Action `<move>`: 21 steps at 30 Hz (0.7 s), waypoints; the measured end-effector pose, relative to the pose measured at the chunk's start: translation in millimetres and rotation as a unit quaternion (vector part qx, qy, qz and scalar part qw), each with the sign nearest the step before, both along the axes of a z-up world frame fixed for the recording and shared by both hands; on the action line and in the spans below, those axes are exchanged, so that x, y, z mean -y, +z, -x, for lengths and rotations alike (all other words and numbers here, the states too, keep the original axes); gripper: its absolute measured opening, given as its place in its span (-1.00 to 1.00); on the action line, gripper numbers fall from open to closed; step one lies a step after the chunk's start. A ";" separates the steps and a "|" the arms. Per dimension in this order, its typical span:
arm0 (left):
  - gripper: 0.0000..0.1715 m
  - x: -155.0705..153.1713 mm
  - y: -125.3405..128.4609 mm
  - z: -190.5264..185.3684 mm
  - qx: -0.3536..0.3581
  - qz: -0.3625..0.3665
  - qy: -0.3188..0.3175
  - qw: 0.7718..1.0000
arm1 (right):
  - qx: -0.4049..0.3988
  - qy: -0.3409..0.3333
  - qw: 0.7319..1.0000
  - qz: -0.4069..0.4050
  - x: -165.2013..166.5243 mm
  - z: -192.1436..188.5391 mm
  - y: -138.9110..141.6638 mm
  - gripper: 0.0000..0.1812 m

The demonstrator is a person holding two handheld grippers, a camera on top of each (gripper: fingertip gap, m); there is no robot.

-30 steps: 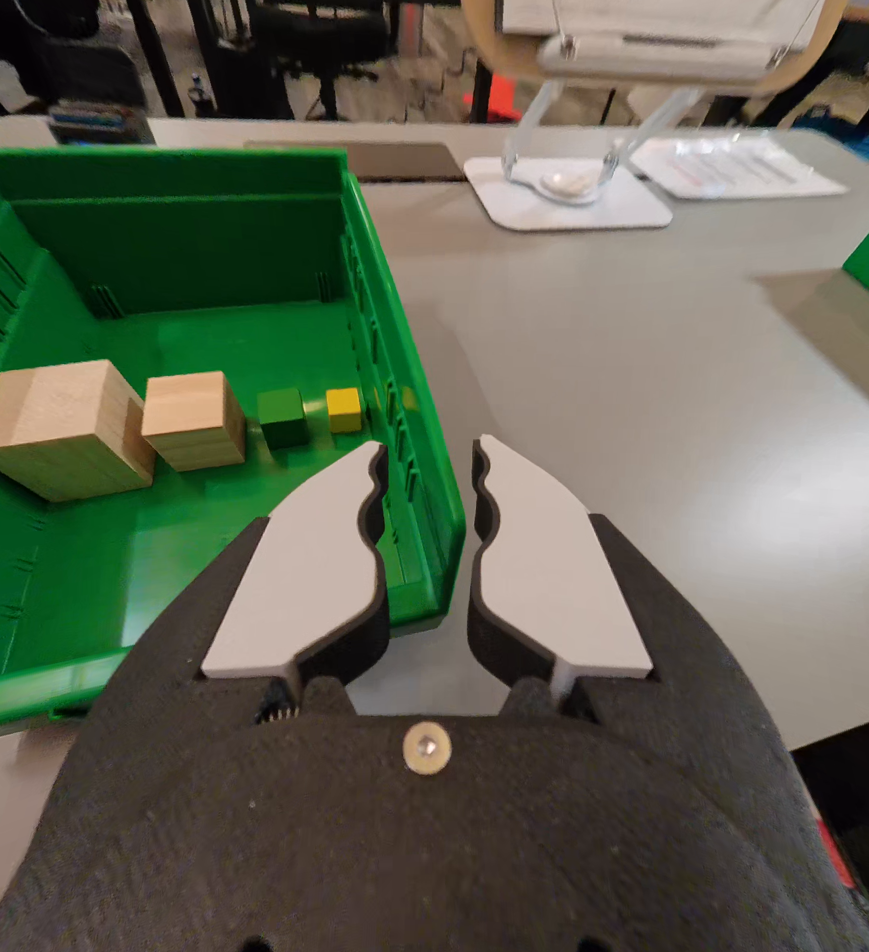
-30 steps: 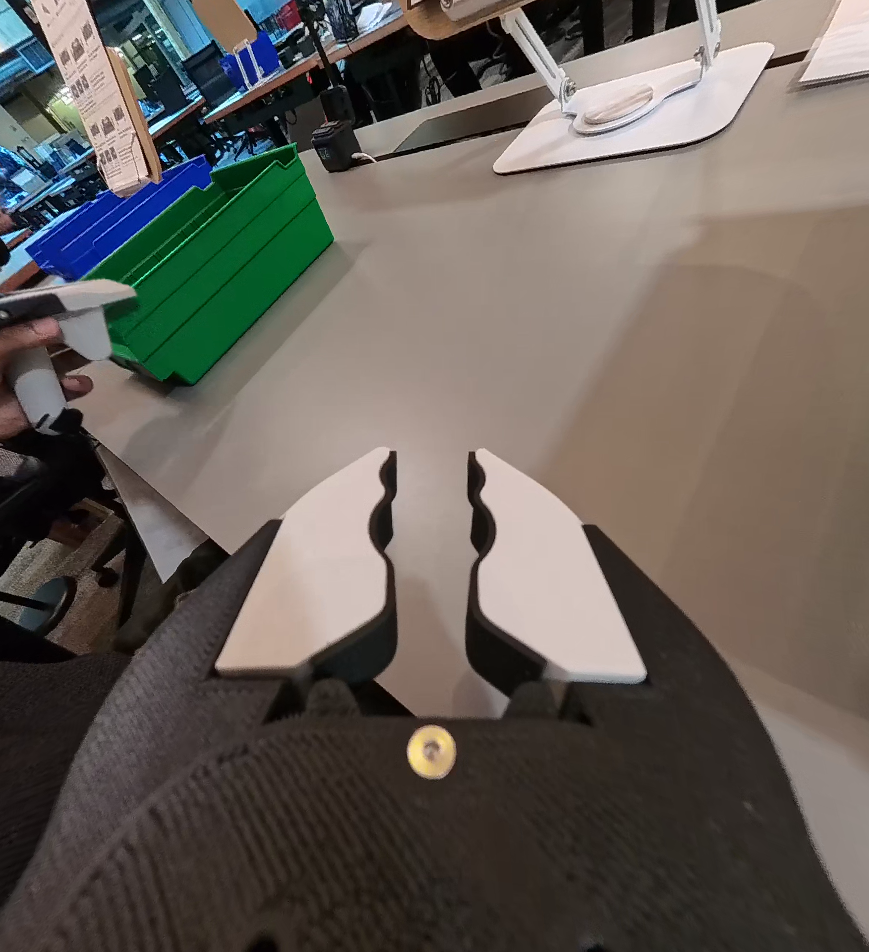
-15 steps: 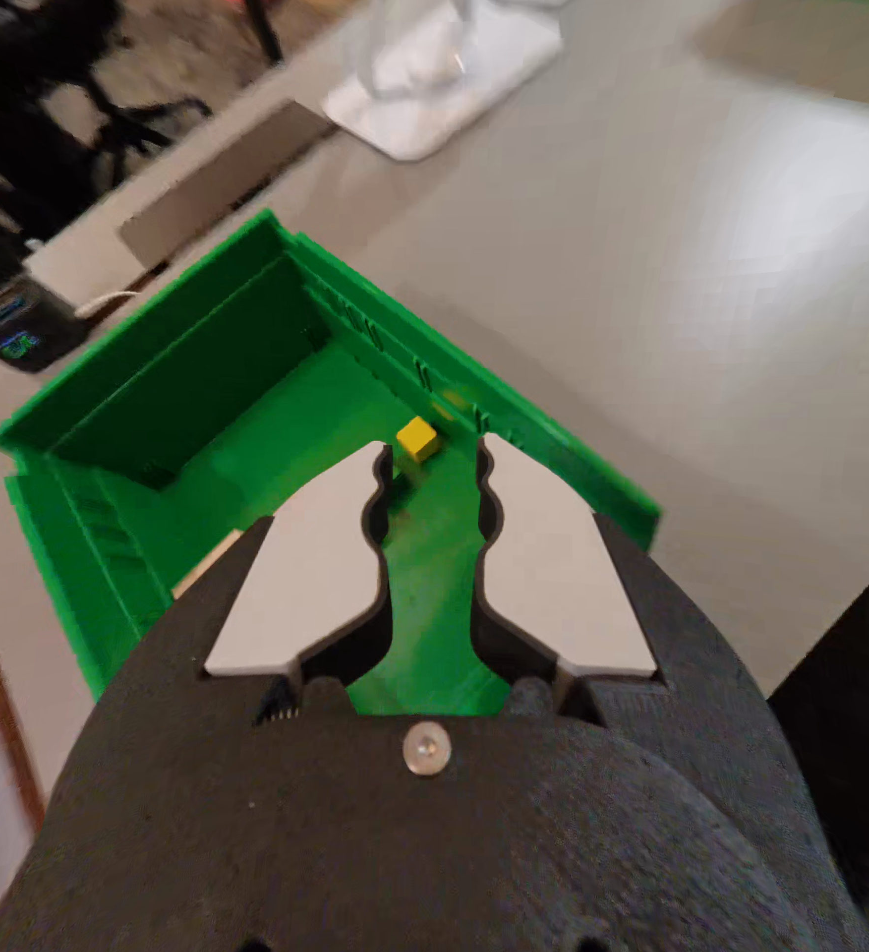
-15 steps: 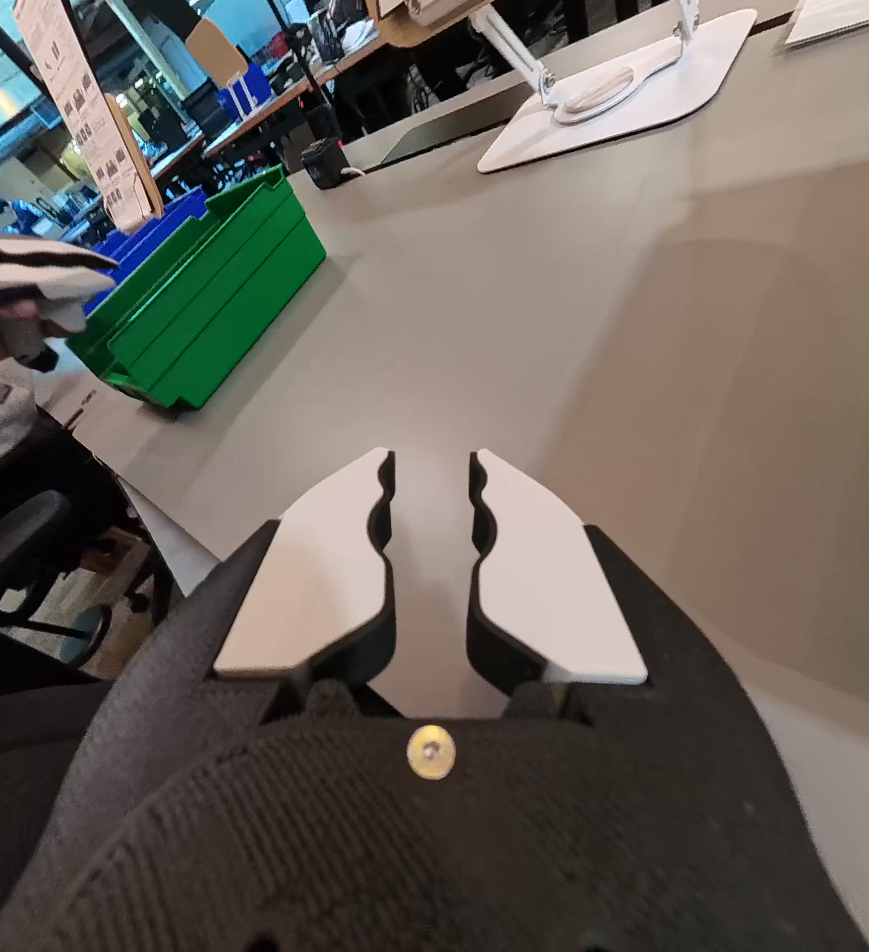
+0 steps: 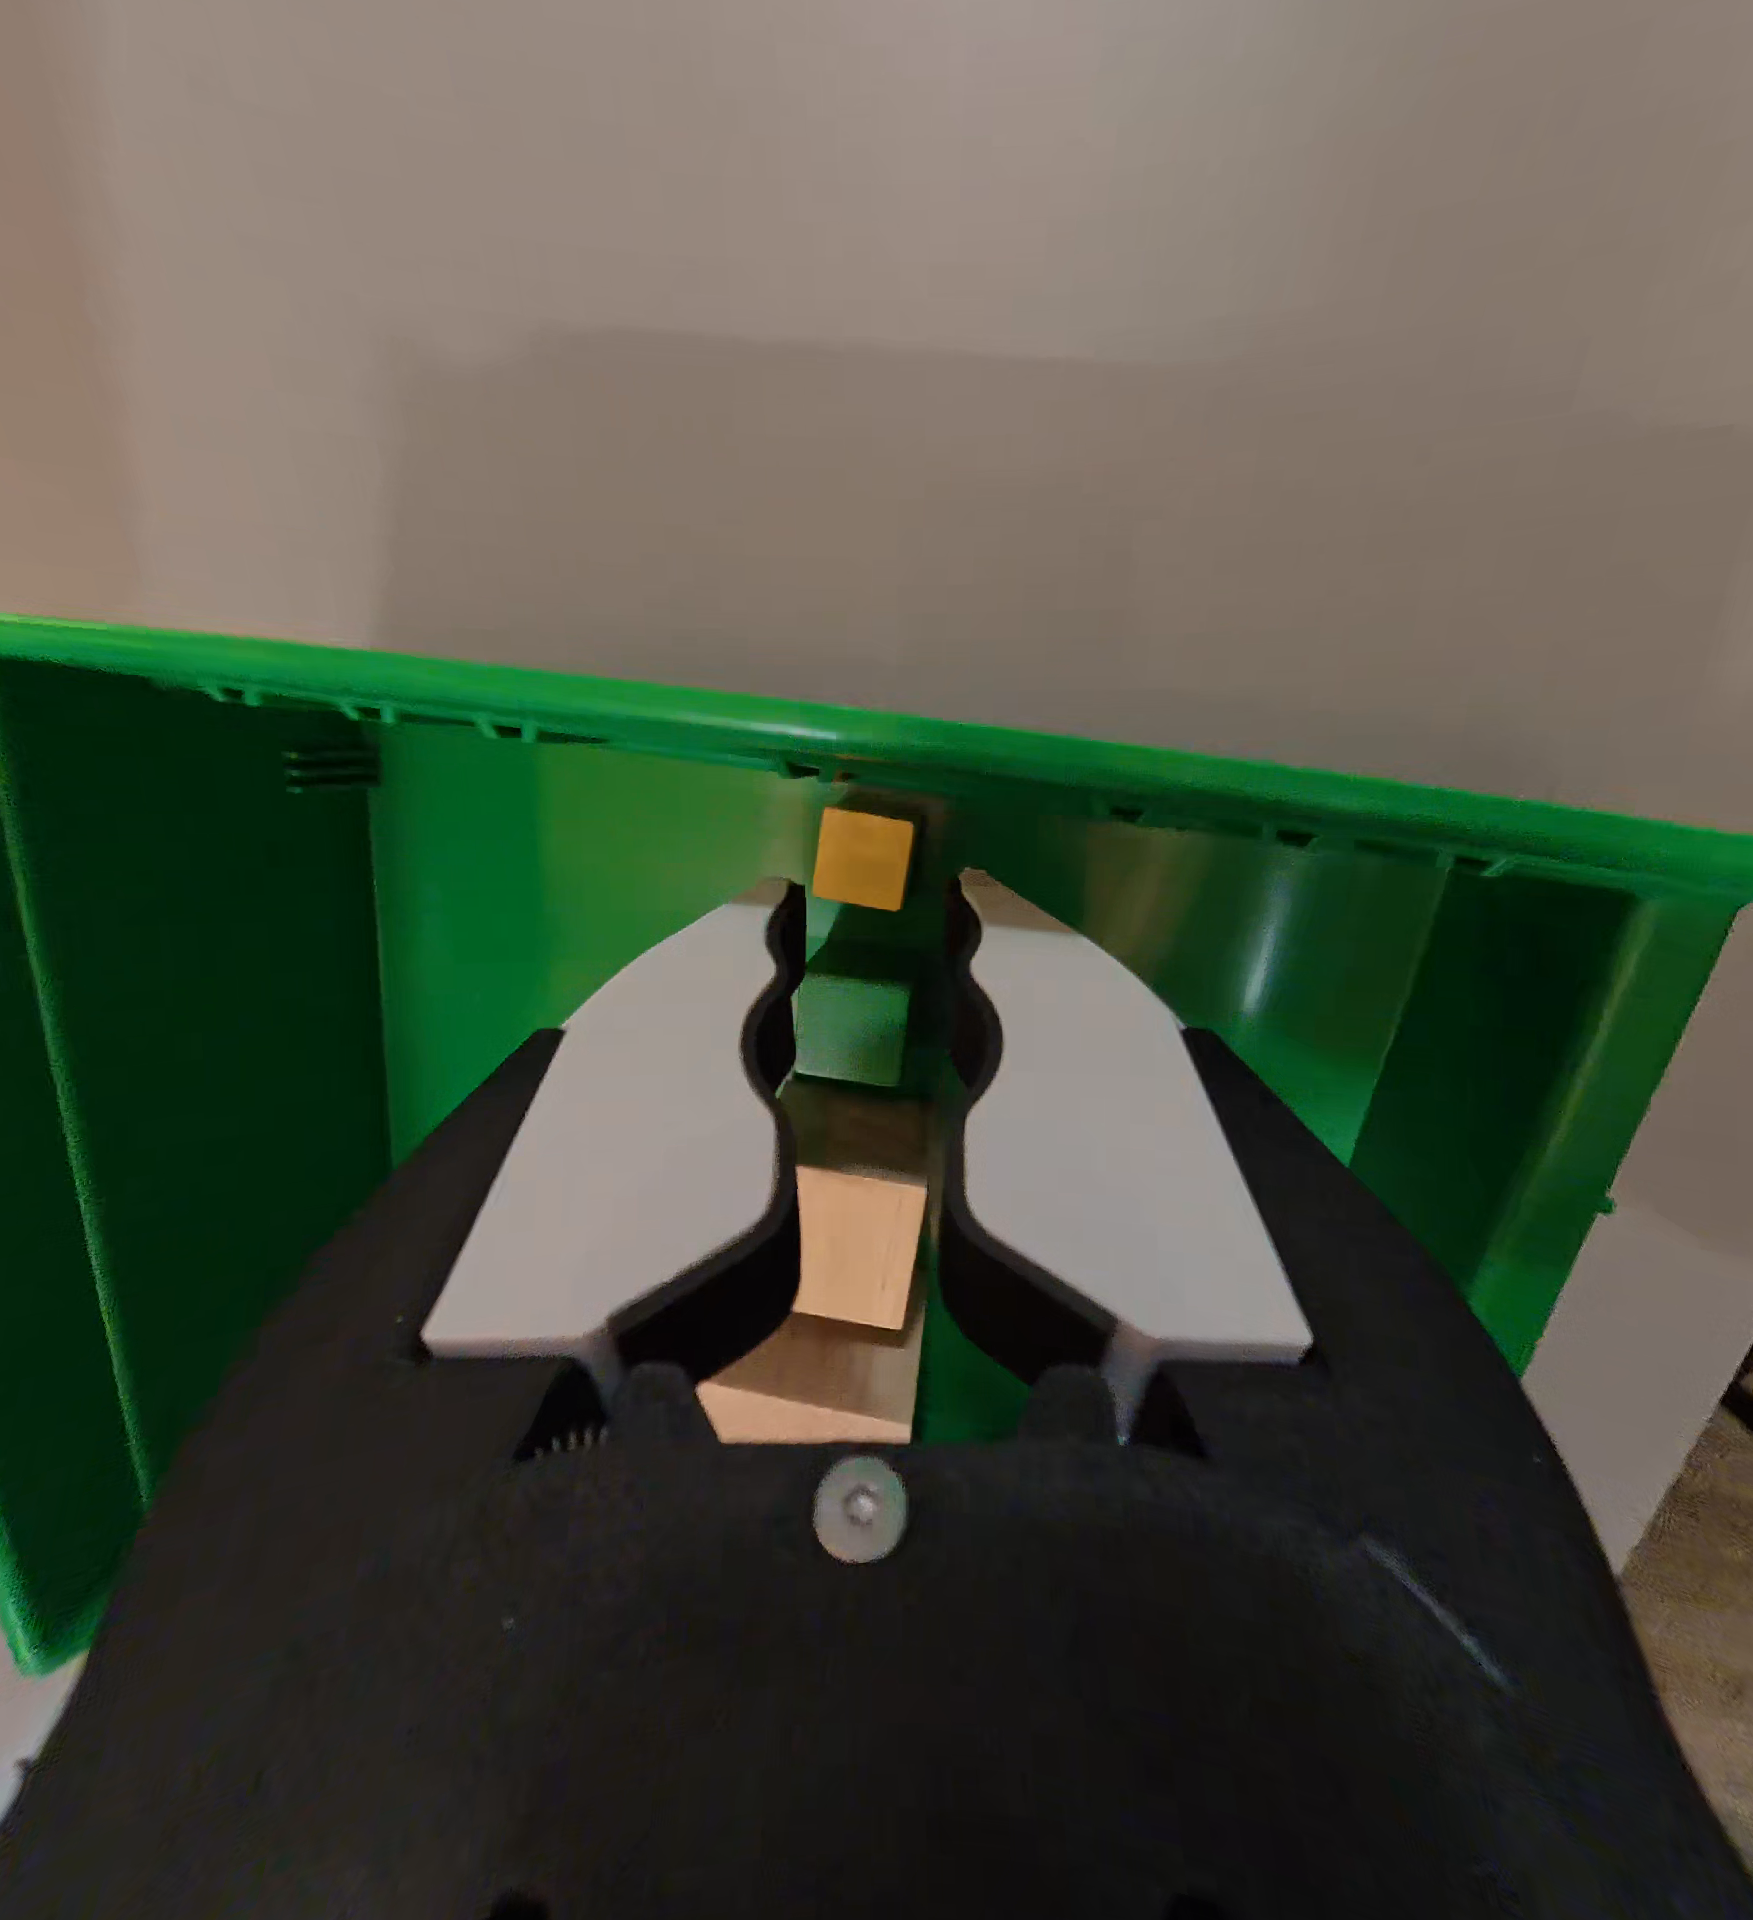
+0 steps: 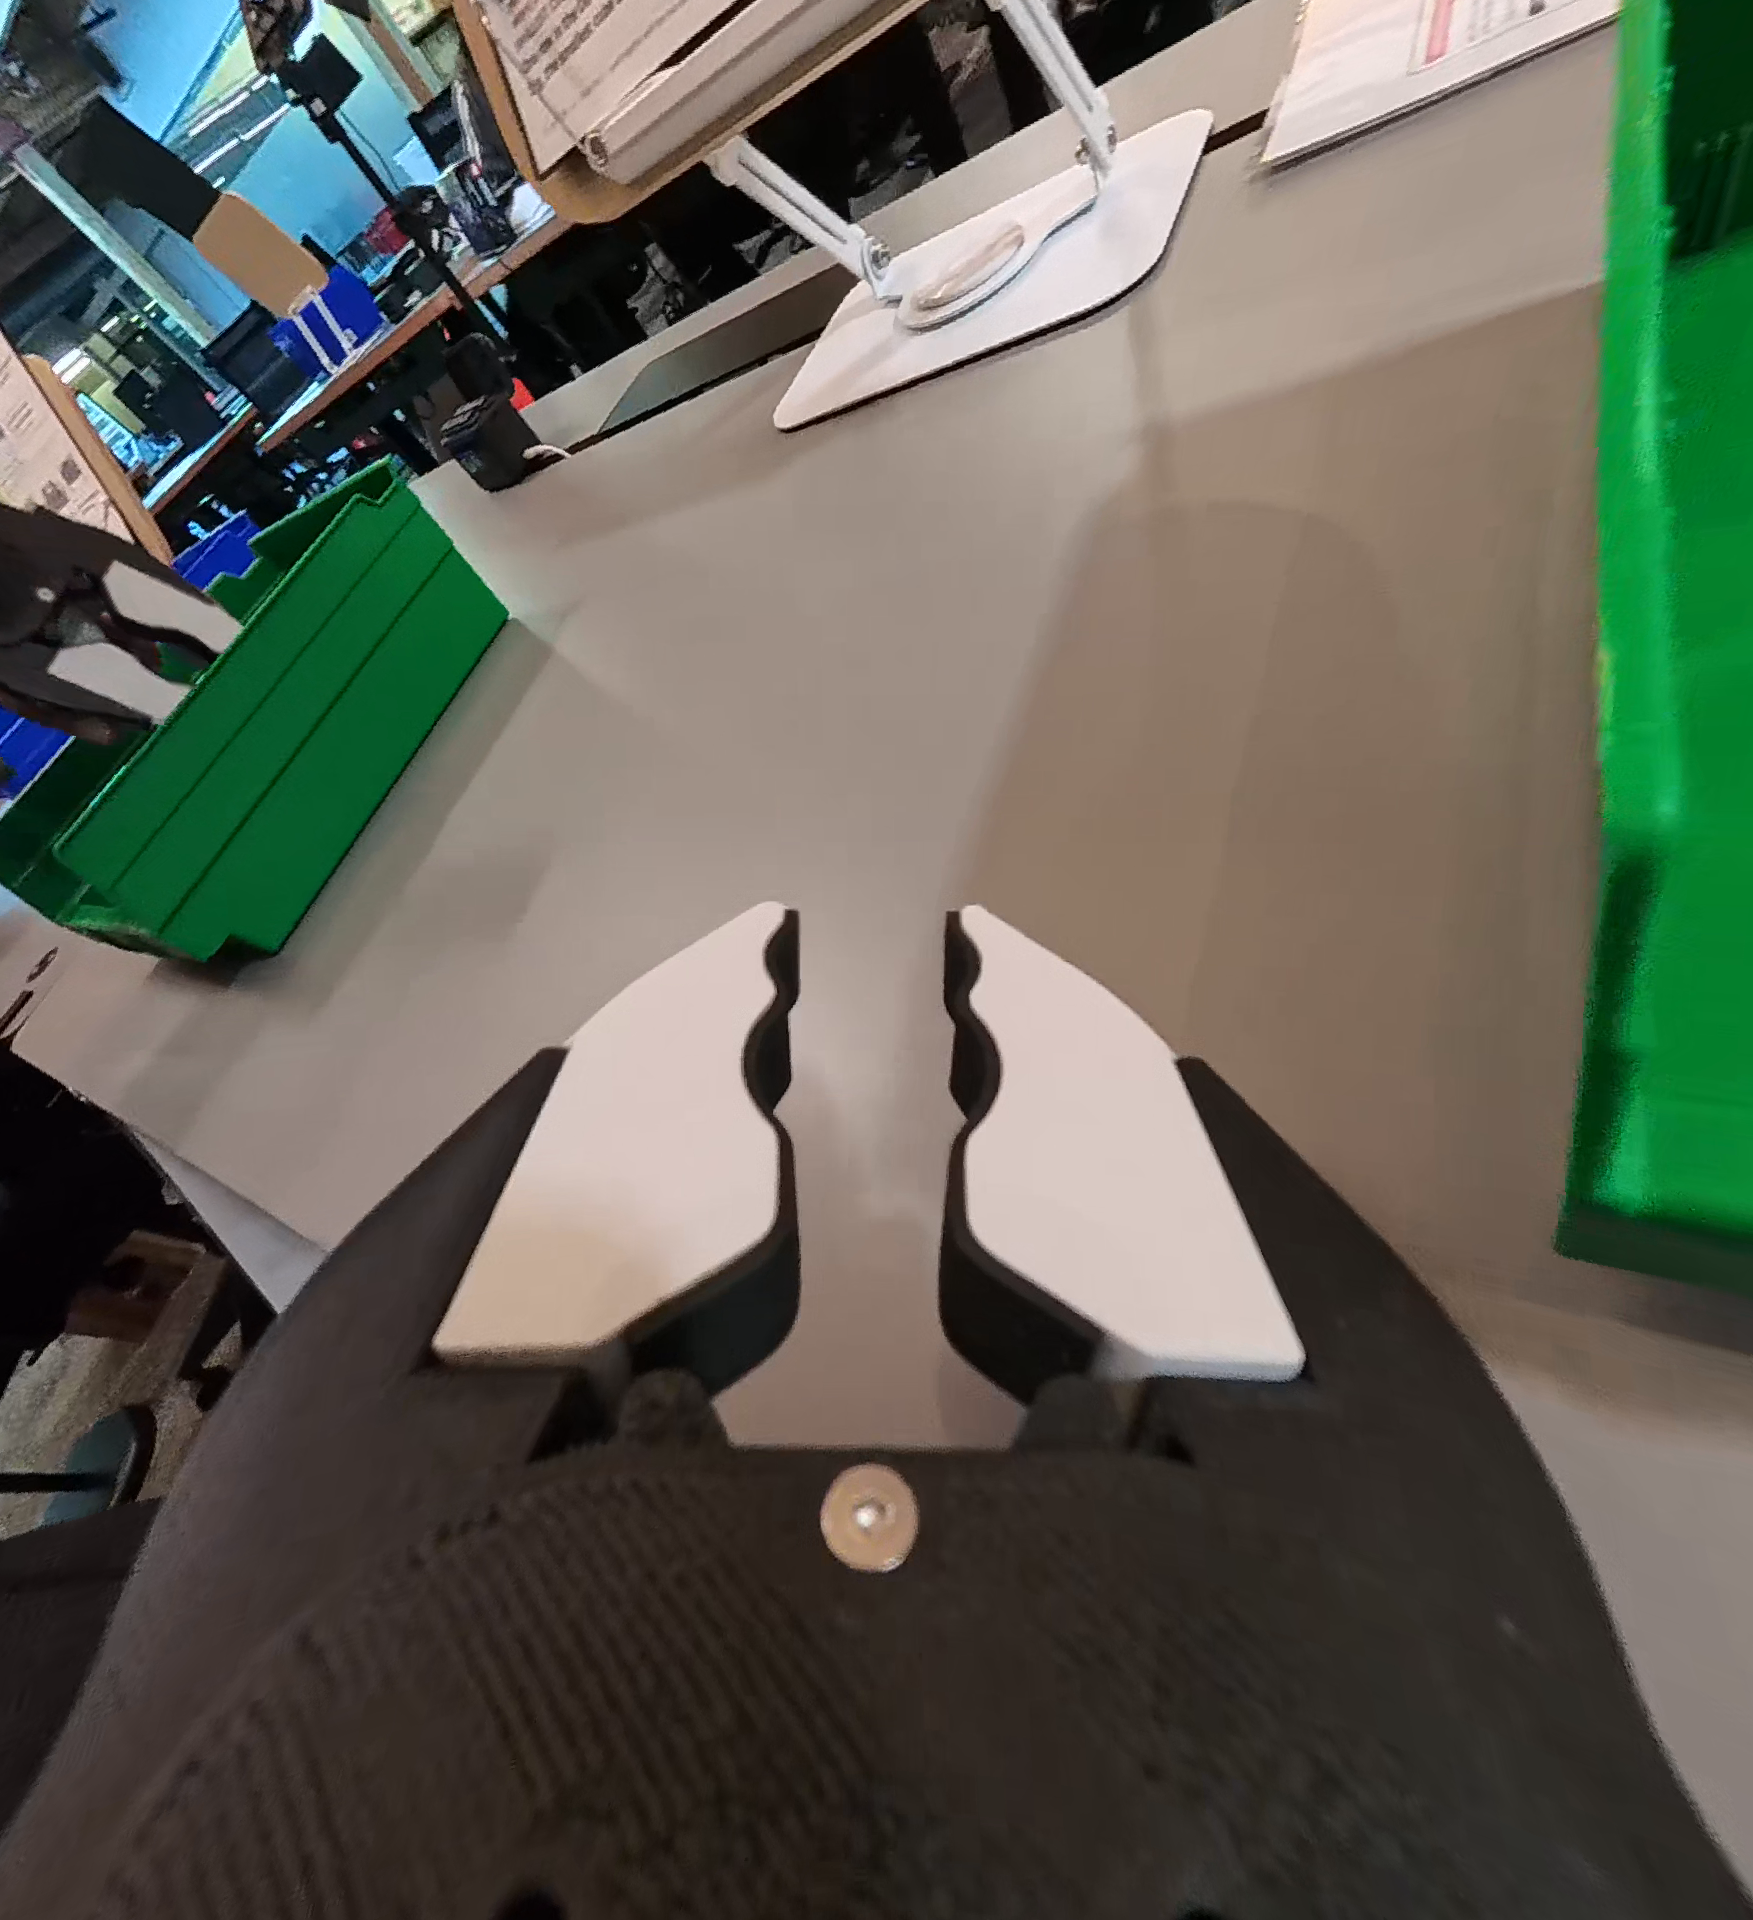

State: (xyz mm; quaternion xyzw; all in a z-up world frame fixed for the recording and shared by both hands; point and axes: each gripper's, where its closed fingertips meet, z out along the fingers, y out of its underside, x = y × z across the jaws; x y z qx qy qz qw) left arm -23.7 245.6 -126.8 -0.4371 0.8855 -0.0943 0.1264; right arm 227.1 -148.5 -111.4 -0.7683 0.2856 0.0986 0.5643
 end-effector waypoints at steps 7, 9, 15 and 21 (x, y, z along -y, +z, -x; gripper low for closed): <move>-0.68 1.5 -17.8 11.9 -0.038 -0.019 -0.046 0.998 | -0.011 -0.006 1.000 0.006 -2.9 -8.9 -6.8 -0.71; -0.68 4.7 -17.9 10.1 -0.042 -0.017 -0.053 0.998 | -0.011 -0.006 1.000 0.007 -4.7 -10.2 -7.7 -0.71; -0.96 -5.9 -8.4 6.0 -0.036 -0.079 -0.039 0.995 | -0.016 -0.005 1.000 0.008 -10.4 -12.1 -9.3 -0.71; -0.97 0.0 3.2 1.9 -0.006 -0.026 -0.038 0.999 | -0.024 0.004 1.000 0.007 -17.8 -11.7 -10.9 -0.72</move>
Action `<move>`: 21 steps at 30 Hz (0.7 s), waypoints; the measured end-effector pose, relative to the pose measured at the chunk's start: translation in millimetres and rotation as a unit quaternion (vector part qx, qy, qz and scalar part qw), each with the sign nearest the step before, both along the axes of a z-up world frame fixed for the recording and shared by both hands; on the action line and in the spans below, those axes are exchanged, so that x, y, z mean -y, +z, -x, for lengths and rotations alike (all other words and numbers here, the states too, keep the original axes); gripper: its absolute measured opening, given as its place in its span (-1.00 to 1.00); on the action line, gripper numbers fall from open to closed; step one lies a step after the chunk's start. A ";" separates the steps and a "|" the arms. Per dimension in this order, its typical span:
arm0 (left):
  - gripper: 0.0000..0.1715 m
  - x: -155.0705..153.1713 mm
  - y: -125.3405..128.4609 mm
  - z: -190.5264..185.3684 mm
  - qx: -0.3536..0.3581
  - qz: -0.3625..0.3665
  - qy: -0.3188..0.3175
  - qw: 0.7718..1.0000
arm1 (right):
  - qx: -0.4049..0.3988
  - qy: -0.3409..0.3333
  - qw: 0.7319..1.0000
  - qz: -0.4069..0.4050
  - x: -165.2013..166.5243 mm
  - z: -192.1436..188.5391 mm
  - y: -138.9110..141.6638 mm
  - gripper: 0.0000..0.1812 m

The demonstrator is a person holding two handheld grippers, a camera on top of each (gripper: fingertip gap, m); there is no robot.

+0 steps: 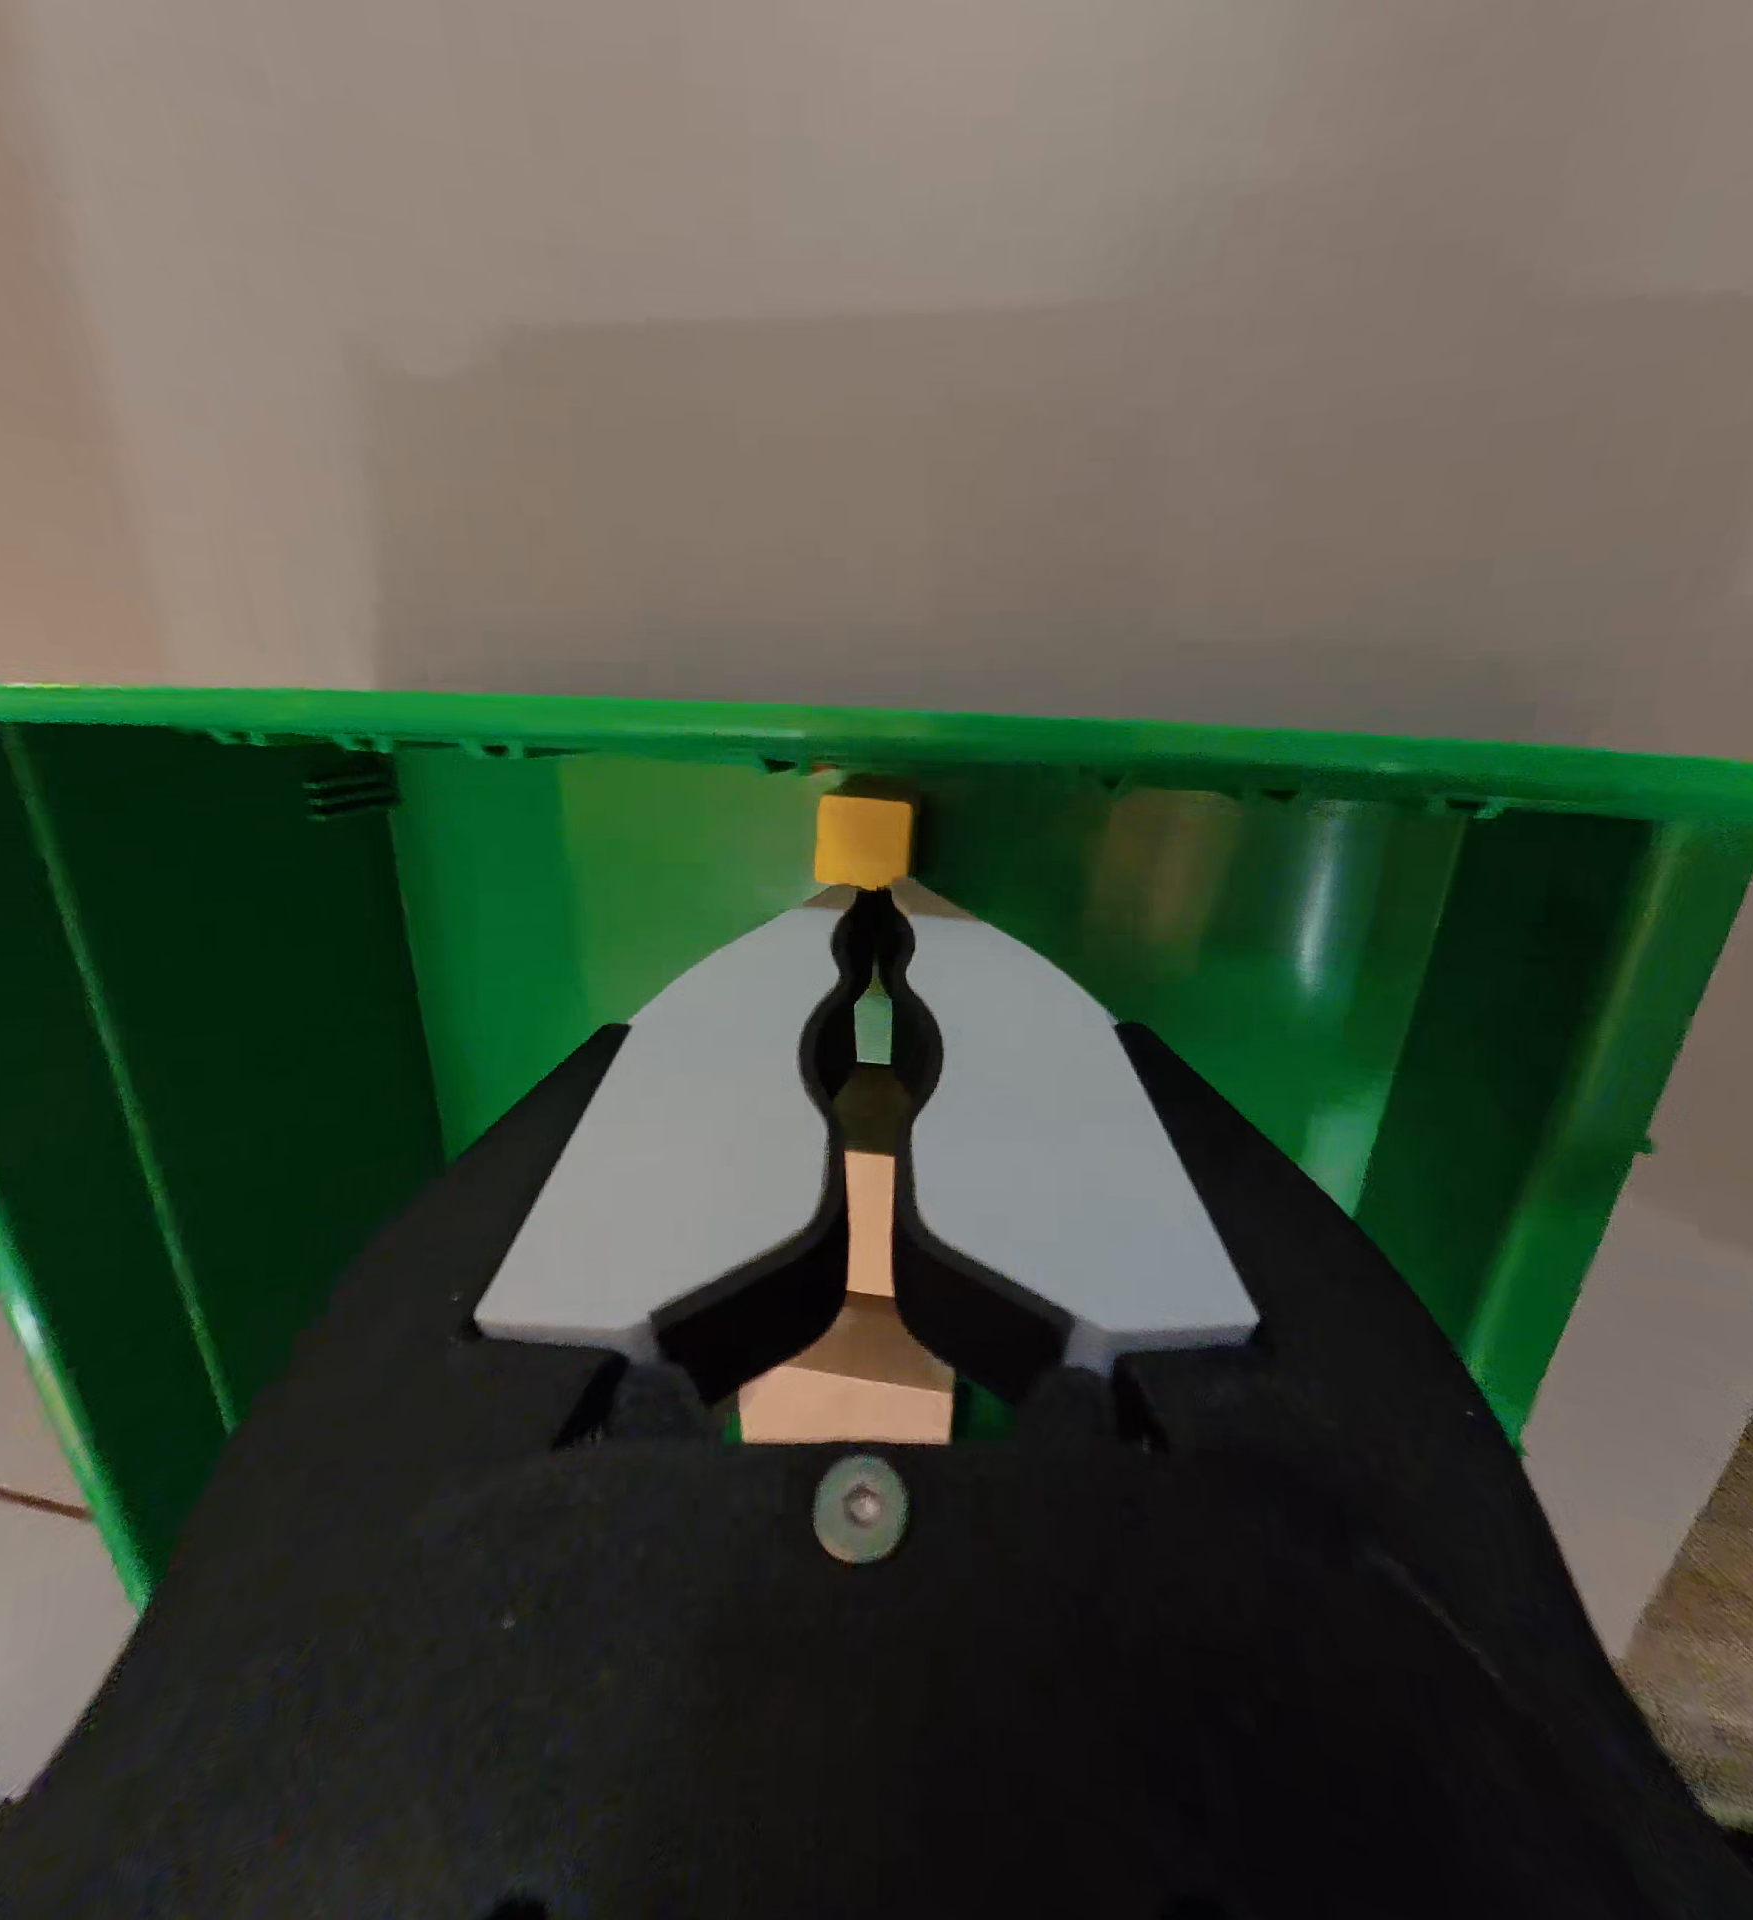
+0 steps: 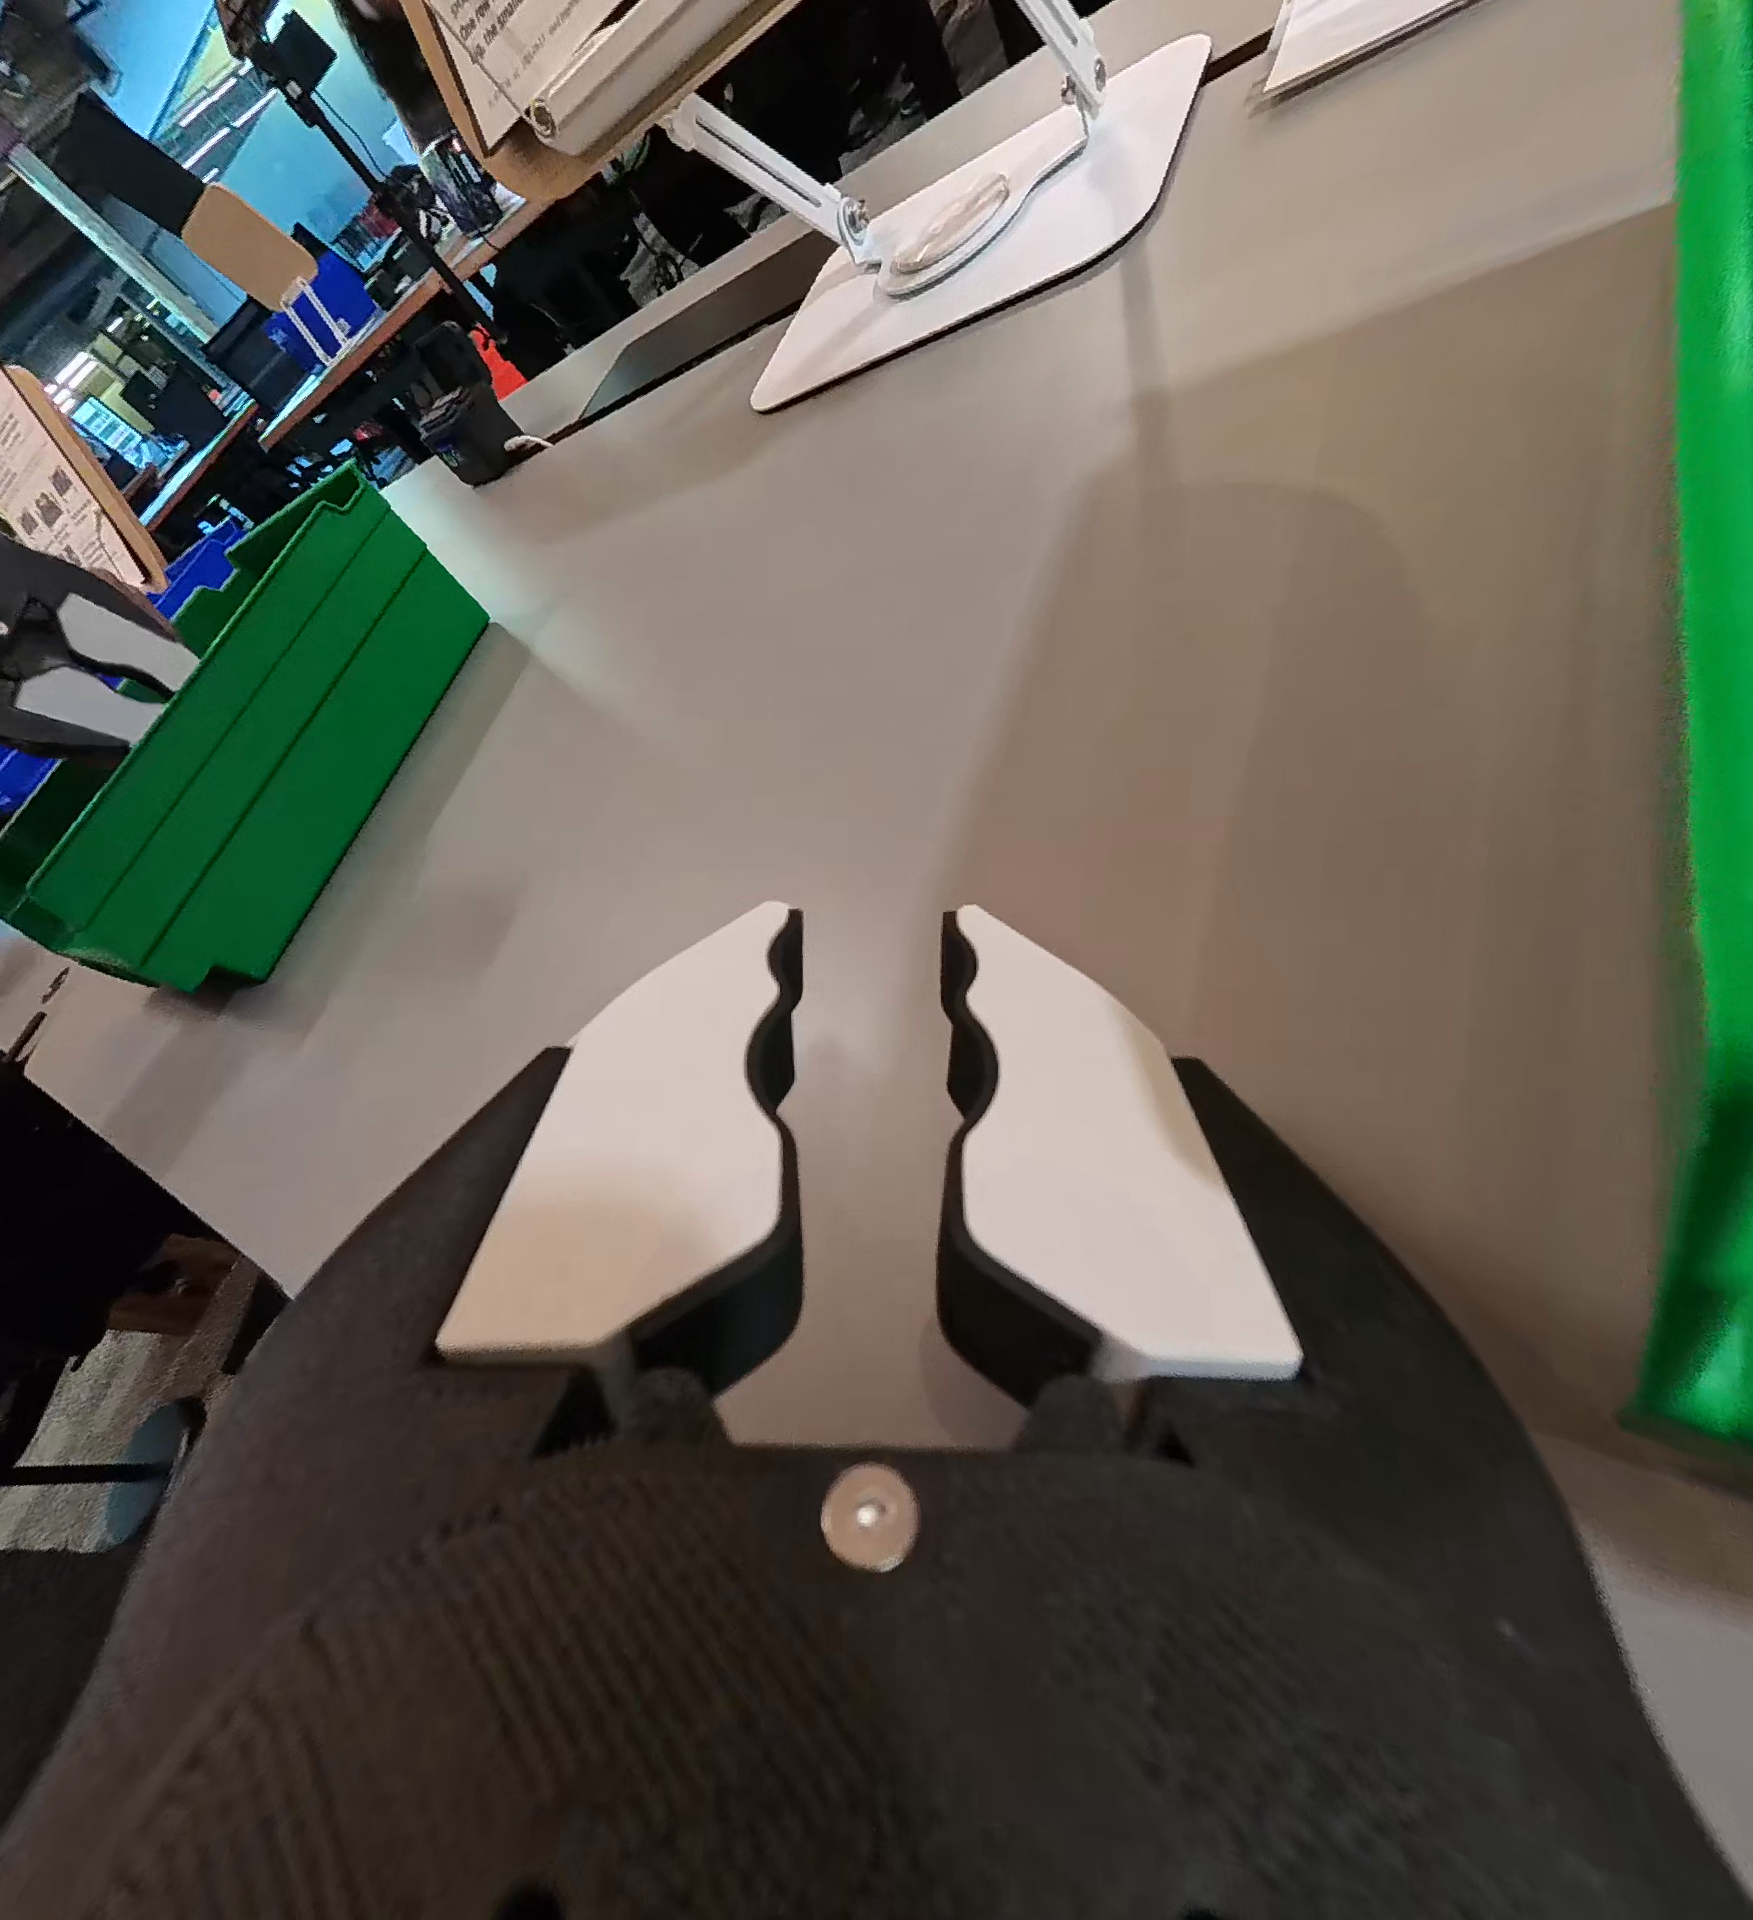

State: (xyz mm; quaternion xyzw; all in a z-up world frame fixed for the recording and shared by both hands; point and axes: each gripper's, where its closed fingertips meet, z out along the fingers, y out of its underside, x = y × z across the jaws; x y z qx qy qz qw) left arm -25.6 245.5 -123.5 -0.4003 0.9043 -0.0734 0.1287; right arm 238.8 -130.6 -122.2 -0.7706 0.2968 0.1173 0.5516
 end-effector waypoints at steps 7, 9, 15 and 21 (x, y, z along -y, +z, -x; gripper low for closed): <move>-0.96 5.8 12.0 -2.2 0.051 0.032 -0.013 0.998 | -0.003 0.004 1.000 -0.005 -5.4 -0.1 1.3 -0.72; -0.96 5.4 6.1 4.6 0.032 0.036 -0.008 0.999 | -0.007 0.006 1.000 -0.007 -7.1 0.3 1.3 -0.73; -0.35 -3.3 -3.0 3.2 0.026 0.017 0.025 0.999 | -0.012 0.010 1.000 -0.012 -11.0 0.8 2.5 -0.73; -0.31 -2.7 -13.3 -2.6 -0.001 0.005 0.013 1.000 | -0.016 0.011 1.000 -0.013 -14.1 0.6 2.5 -0.74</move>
